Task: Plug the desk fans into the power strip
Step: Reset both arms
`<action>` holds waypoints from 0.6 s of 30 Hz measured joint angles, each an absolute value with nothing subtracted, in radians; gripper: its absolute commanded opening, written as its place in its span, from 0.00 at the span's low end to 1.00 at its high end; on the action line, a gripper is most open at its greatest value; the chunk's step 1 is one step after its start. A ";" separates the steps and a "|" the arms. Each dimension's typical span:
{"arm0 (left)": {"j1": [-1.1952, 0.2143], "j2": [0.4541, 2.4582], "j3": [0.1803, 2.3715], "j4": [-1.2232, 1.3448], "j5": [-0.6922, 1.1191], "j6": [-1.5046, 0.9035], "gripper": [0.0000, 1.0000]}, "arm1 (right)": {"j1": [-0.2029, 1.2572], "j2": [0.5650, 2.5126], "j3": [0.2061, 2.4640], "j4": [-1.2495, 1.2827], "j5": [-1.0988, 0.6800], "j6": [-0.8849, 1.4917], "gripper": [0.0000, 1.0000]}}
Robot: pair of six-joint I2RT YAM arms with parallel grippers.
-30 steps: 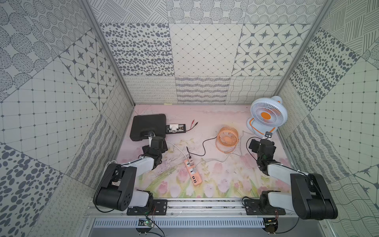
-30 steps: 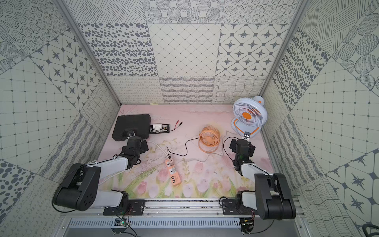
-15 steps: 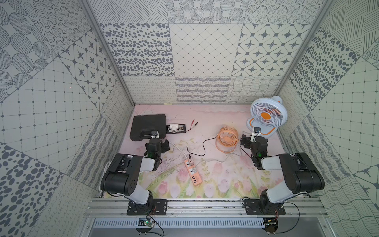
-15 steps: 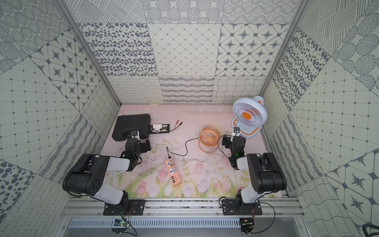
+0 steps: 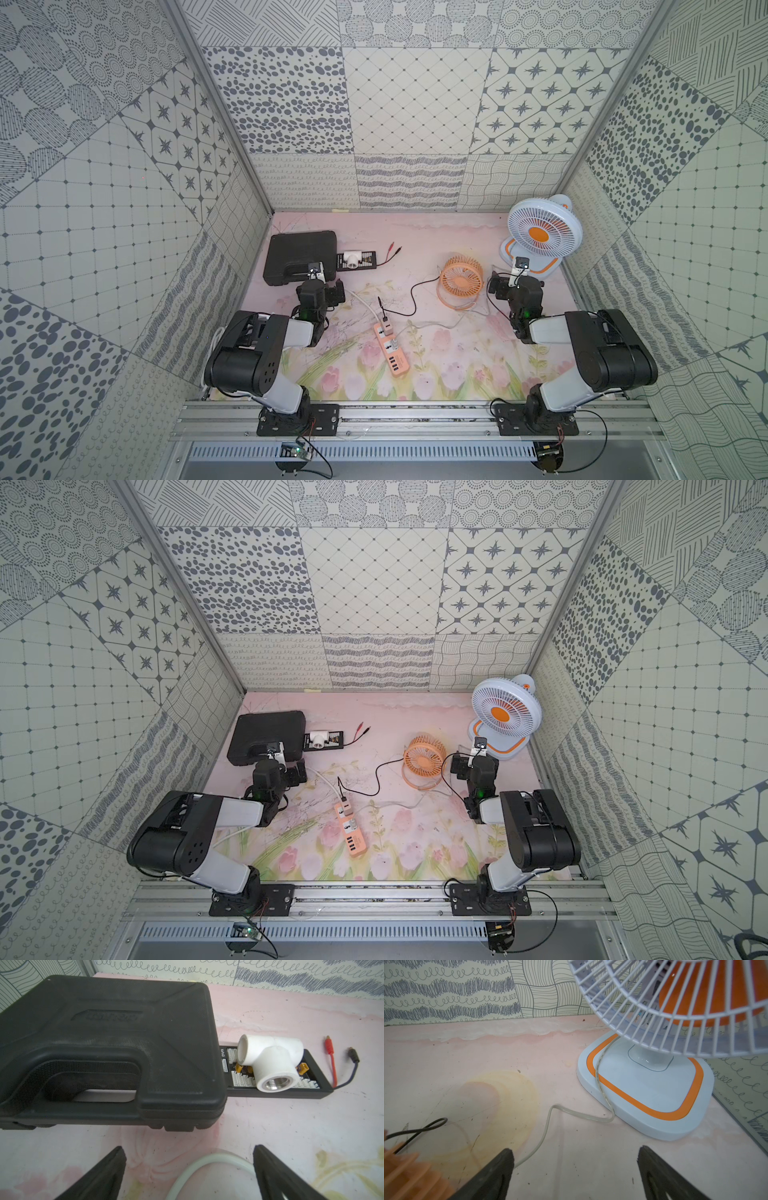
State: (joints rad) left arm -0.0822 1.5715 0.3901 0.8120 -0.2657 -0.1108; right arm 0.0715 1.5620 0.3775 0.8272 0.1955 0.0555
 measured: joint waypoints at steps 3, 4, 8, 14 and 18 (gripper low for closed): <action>-0.082 1.571 0.390 0.820 -0.263 -0.109 0.99 | 0.072 1.562 0.377 0.828 0.196 0.056 0.97; -0.082 1.571 0.390 0.822 -0.262 -0.109 0.99 | 0.072 1.562 0.377 0.827 0.196 0.056 0.97; -0.082 1.571 0.390 0.826 -0.262 -0.109 0.99 | 0.072 1.562 0.377 0.827 0.196 0.056 0.97; -0.082 1.571 0.390 0.826 -0.259 -0.109 0.99 | 0.072 1.562 0.377 0.827 0.195 0.056 0.97; -0.082 1.571 0.390 0.826 -0.259 -0.109 0.99 | 0.070 1.562 0.377 0.827 0.192 0.056 0.97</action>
